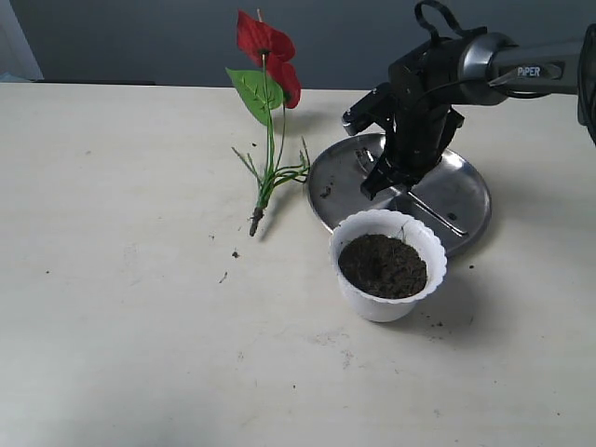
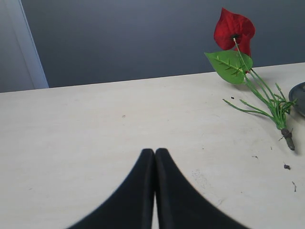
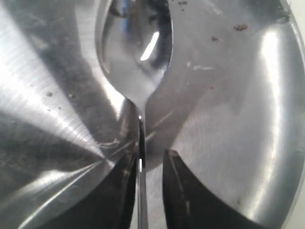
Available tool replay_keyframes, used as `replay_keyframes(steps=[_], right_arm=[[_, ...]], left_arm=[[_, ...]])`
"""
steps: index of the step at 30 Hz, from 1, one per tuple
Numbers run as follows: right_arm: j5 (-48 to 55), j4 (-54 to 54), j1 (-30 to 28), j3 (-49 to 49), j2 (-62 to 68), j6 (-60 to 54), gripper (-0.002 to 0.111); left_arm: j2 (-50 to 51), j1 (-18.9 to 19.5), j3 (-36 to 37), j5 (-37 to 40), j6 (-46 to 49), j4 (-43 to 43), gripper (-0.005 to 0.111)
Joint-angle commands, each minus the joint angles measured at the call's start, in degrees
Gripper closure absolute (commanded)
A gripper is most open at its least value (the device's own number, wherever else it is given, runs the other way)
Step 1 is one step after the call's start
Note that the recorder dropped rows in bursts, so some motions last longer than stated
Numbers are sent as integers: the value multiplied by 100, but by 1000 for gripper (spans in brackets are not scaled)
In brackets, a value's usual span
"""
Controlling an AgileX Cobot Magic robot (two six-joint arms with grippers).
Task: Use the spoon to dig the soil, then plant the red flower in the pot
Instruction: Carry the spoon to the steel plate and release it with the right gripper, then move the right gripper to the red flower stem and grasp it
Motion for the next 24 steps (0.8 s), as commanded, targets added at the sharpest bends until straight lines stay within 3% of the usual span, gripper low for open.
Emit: replay_keyframes(steps=[1,8,11,13,17,24], right_arm=[[220,-174,-26,-166,-40,-40,86],[455,10,-26,-739,-612,418,86],[355,1055,-5,-966,-893,275,86],[251,2126,10,-1112,-995,-134,80],[-243,3764,99,-1209,-988,-662,59],[-932,3925,403,-1209,-554,-662,56]], left_arm=[[-30,-16,-12,-13,-22,-6,106],[-30,-16,-12,-13,-22,-6,106],[-30,-16,-12,-13,-22,-6,106],[-30,-16,-12,-13,-22,-6,106],[-30,-16,-12,-13,-22,-6,106],[-30,-16,-12,-13,-22,-6,106]])
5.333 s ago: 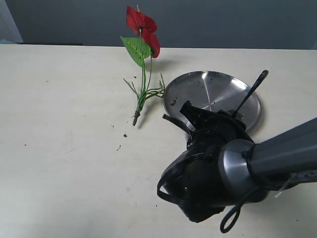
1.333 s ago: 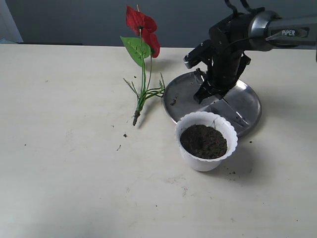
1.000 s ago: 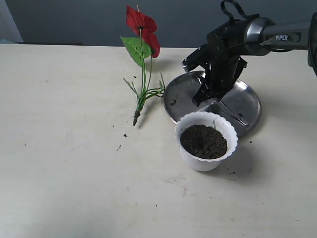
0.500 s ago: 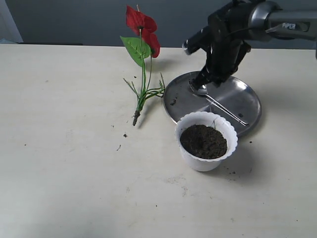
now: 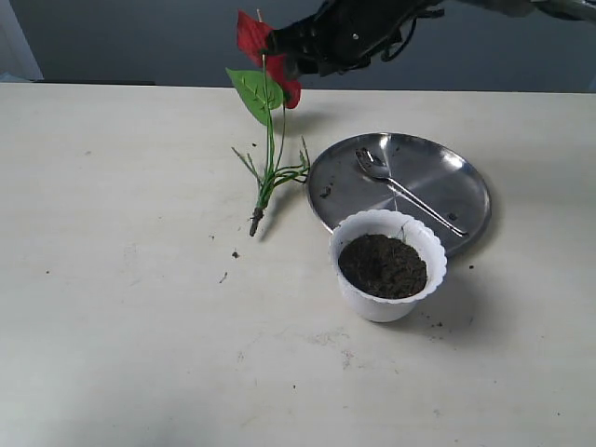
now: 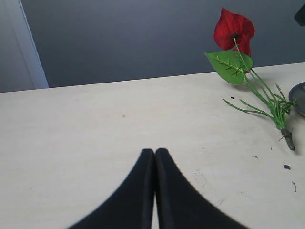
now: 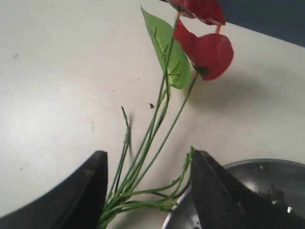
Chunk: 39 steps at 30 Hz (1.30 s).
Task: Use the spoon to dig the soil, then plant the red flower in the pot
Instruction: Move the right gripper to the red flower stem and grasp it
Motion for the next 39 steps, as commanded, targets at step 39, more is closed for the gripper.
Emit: replay_keyframes(steps=[39], right_arm=[[-1925,575,309,-650,1997,392,64]], left_arm=[[-30,-16,-12,-13,-22,-6,106]])
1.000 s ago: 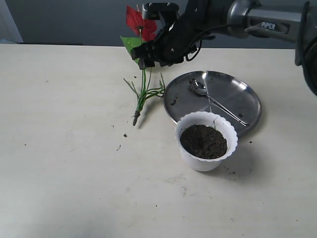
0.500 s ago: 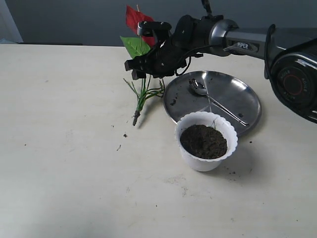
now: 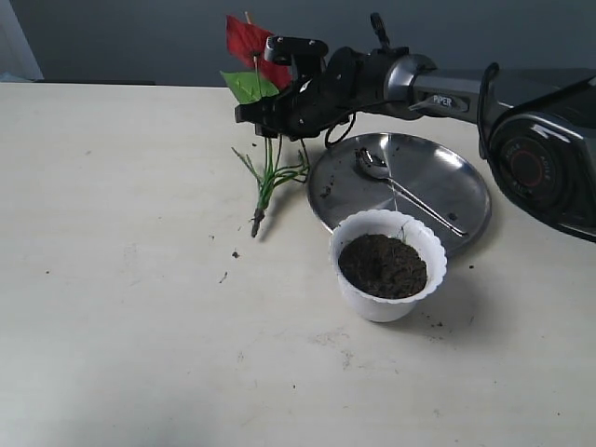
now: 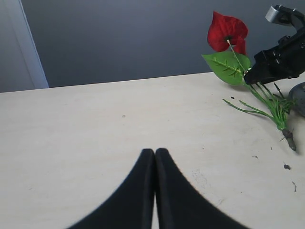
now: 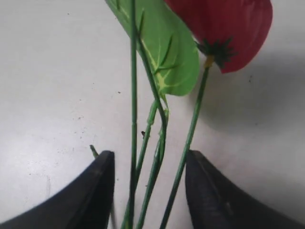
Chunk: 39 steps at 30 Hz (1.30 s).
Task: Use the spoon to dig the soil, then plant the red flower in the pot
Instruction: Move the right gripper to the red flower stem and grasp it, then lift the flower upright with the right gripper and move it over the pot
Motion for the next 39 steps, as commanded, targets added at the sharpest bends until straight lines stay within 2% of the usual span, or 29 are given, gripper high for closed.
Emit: replay_keyframes(steps=[1,3,6,18,24,30,35,39], right_arm=[[-79,6,-19,-42,-17,53,68],[-44,6,-19,-42,-29,53,80],[-21,6,-19,-42,-54,53,107],[120,375,-7,-42,-565,34,108],[-89,377,148,333,-1422,-564,108],[-1474,377,288,2037,-2863,-898,108],[-3819,347,288,4426,-4658,-898,108],[-5625,-284,288,6637,-6323,-828,108]], left_arm=[[-30,-16,-12,-13,-22,-6,106],[-30,-16,-12,-13,-22,-6,106],[-30,-16,-12,-13,-22,-6,106],[-30,-16,-12,-13,-22,-6,106],[-30,-16,-12,-13,-22,-6,106],[-30,-16,-12,-13,-22,-6,106],[-30,-16,-12,-13,-22,-6,106],[-30,-16,-12,-13,-22,-6,106]])
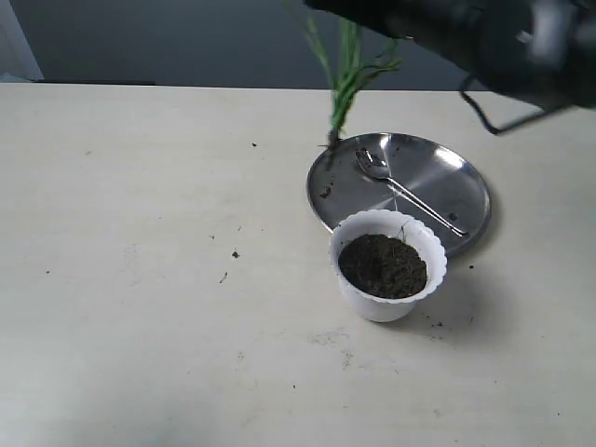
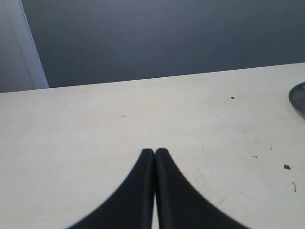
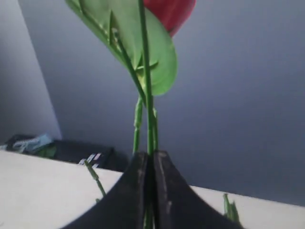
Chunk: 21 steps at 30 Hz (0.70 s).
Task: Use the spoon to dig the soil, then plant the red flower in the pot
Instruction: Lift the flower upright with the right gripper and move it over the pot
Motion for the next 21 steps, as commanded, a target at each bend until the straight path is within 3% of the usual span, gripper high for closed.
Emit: replay_keyframes(steps=[1,5,8,12,21], right_arm=[[-1881,-802,-34,1983,-1672,51,108],[-2826,-2159,-34,3286,-2345,768,108],[-3762,-2217,-34,3804,-2334,959,108],[-3977,-3031,-34,3974,-2309,988,108],[-4939,-3034,-34,3974,-957,1012,108]], left_arm=[[-30,-16,-12,-13,-22,-6,106],[-30,-16,-12,-13,-22,-6,106],[-30,-16,-12,-13,-22,-6,106],[-30,-16,-12,-13,-22,-6,106],[-30,-16,-12,-13,-22,-6,106]])
